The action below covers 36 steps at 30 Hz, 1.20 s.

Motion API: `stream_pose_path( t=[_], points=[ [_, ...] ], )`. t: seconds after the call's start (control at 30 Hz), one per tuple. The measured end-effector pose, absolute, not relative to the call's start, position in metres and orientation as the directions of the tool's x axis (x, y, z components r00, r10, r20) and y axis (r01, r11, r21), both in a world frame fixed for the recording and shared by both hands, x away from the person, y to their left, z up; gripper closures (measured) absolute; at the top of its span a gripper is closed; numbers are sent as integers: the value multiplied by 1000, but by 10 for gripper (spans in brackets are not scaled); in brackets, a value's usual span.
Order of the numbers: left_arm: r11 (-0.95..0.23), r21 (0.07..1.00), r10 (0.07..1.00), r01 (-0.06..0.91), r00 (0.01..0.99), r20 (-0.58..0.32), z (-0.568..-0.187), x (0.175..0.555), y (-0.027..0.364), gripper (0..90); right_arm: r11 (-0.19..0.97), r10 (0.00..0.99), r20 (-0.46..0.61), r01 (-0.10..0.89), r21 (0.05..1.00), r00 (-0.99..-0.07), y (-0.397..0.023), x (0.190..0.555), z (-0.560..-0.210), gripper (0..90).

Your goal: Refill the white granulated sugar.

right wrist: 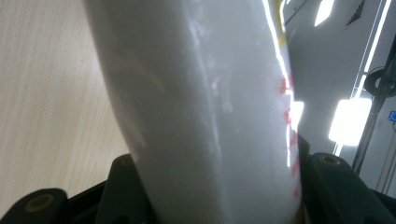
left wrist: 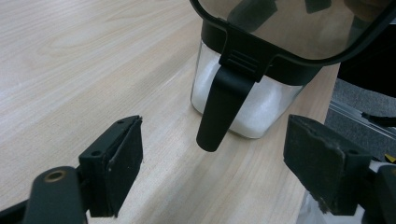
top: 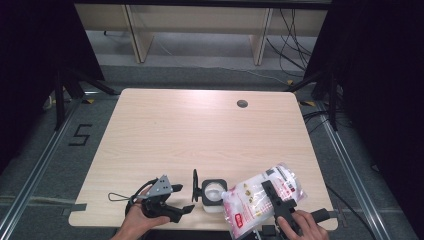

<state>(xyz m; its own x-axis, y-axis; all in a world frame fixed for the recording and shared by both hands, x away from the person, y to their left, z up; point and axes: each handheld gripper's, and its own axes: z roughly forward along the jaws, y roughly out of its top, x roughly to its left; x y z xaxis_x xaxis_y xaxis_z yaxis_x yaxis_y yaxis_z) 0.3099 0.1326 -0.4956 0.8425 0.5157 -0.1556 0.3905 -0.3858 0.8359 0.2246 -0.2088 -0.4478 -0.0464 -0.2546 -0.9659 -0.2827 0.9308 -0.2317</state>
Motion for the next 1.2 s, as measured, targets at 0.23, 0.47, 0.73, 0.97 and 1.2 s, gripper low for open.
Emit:
stream_pose_path(
  t=[0.23, 0.47, 0.73, 0.97, 1.2],
  points=[
    [-376, 834, 525, 404, 835, -168, -496, 309, 132, 195, 937, -240, -969, -274, -217, -52, -209, 224, -449, 525],
    [-393, 829, 527, 399, 836, -152, -495, 309, 133, 195, 936, -240, -970, -277, -218, -49, -209, 224, -449, 525],
    [-387, 829, 526, 403, 835, -160, -494, 309, 133, 195, 940, -232, -971, -266, -211, -49, -209, 223, -450, 525],
    [-385, 835, 519, 392, 840, -155, -495, 310, 133, 196, 924, -284, -958, -274, -266, -28, -207, 223, -445, 525],
    [-369, 837, 527, 405, 833, -171, -495, 308, 132, 195, 922, -289, -957, -280, -269, -31, -207, 223, -445, 525]
  ],
)
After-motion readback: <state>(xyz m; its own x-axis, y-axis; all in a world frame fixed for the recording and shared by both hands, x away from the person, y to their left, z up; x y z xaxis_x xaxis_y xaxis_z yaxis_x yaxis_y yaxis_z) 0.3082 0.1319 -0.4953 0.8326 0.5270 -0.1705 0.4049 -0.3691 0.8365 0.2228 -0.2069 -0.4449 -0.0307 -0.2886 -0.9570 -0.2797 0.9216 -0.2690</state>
